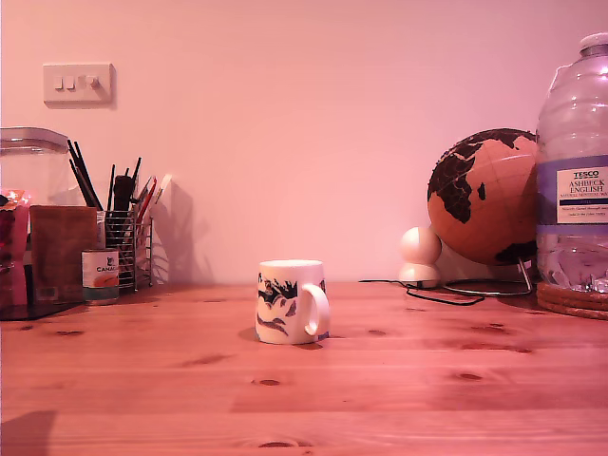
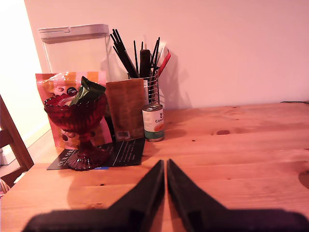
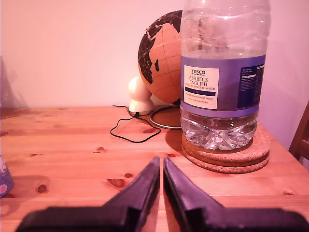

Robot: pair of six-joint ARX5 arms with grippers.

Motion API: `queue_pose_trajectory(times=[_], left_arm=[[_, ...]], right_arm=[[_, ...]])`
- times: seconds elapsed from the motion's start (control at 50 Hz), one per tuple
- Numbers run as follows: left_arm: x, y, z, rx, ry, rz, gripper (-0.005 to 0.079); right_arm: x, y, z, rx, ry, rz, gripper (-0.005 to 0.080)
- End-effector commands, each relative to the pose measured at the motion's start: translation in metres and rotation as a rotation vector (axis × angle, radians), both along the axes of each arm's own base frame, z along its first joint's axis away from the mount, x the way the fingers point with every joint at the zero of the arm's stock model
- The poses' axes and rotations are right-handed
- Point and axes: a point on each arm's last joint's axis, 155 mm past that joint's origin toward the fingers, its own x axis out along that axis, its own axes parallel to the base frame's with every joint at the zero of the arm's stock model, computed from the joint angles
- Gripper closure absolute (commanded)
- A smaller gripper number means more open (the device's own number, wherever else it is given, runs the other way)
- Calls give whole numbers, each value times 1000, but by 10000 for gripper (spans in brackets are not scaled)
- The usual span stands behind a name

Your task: Lift the coffee cup and remove the coffee capsule that is hidden under it

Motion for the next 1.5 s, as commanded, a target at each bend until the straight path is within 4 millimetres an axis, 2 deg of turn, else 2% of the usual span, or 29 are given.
queue_pose_trajectory(times=[0.0, 0.42, 0.52, 0.68, 0.76, 0.92, 1.08, 1.2, 1.34, 1.48], left_arm=[[0, -21, -9, -245, 16, -141, 762], [-1, -24, -8, -244, 14, -160, 762], [-3, -32, 3, -270, -16, -210, 762], [-11, -45, 36, -303, -73, -285, 762], [-17, -49, 52, -305, -90, -313, 762], [-22, -60, 62, -313, -26, -361, 762], [-19, -74, 60, -317, 94, -425, 762], [-12, -84, 57, -288, 178, -468, 762], [0, -92, 49, -282, 274, -495, 762], [13, -102, 38, -278, 366, -525, 762]], right_arm=[[-5, -14, 20, 195, -29, -54, 765], [-5, -13, 23, 212, -40, -48, 765], [-7, -7, 43, 267, -111, -5, 765], [-19, 10, 89, 240, -190, 92, 750], [-25, 12, 102, 208, -175, 97, 749], [-25, 17, 103, 122, -36, 109, 746], [-15, 22, 101, 96, 127, 127, 745], [-5, 26, 97, 108, 263, 143, 710], [14, 44, 97, 113, 378, 216, 627], [35, 69, 92, 125, 490, 308, 582]])
